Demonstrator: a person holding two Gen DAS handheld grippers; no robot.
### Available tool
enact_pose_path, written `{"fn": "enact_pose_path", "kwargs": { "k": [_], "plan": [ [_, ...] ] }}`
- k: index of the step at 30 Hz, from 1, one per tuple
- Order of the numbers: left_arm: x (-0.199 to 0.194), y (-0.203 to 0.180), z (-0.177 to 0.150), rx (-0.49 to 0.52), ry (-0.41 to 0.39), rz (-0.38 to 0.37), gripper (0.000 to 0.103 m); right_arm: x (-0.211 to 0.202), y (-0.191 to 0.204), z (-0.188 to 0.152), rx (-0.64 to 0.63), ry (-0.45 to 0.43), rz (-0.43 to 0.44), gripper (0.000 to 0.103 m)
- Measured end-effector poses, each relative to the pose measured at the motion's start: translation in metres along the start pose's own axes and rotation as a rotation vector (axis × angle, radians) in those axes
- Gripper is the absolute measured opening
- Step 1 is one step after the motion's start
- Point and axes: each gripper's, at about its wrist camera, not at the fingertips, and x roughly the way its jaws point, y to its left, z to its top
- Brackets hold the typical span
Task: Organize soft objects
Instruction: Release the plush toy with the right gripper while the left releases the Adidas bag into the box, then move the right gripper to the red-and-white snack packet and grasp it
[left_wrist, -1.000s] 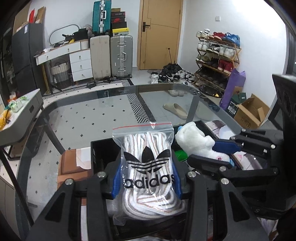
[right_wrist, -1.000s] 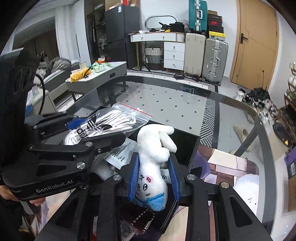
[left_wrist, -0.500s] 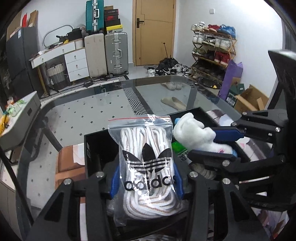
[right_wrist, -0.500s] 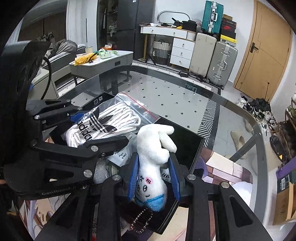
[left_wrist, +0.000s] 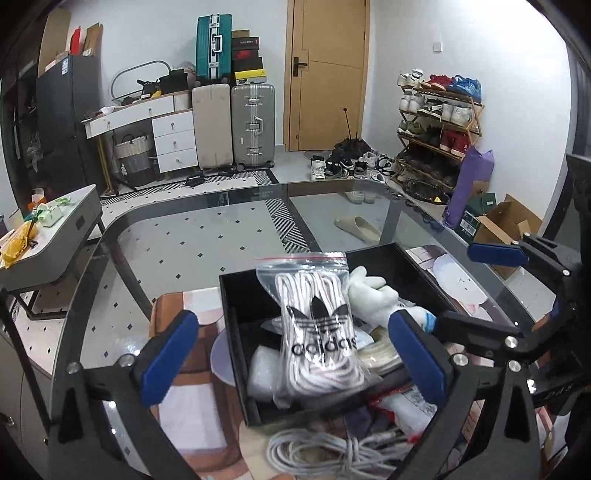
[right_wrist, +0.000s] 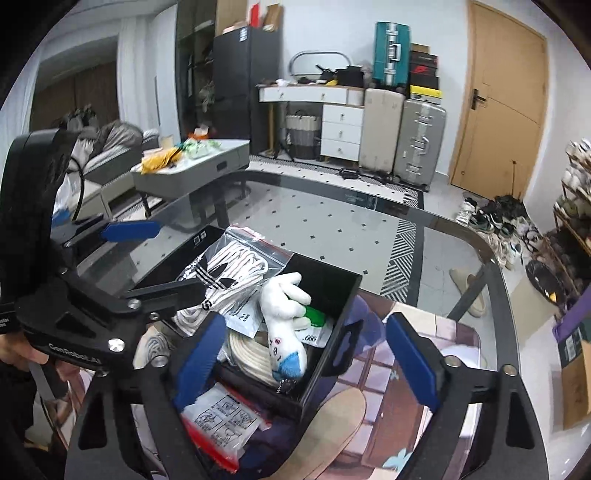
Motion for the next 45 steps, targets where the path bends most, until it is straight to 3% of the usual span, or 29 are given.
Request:
{"fn": "enact_pose_path", "kwargs": {
  "k": [1,23,45],
  "plan": [
    [-0.002,0.000,-0.002,-0.001,0.000,0.004,0.103,-0.003,-0.001,-0.003,0.020,-0.005,0.002,0.102],
    [-0.045,0.009,-0.064,-0.058,0.026,0.029,0.103,-0.042,0.010,-0.052,0.138,-0.007,-0.011,0.103],
    [-0.050,0.006,-0.103,-0.078,0.067,0.018,0.103,-0.036,0.015,-0.085,0.193,0.063,-0.014,0.103]
  ]
}}
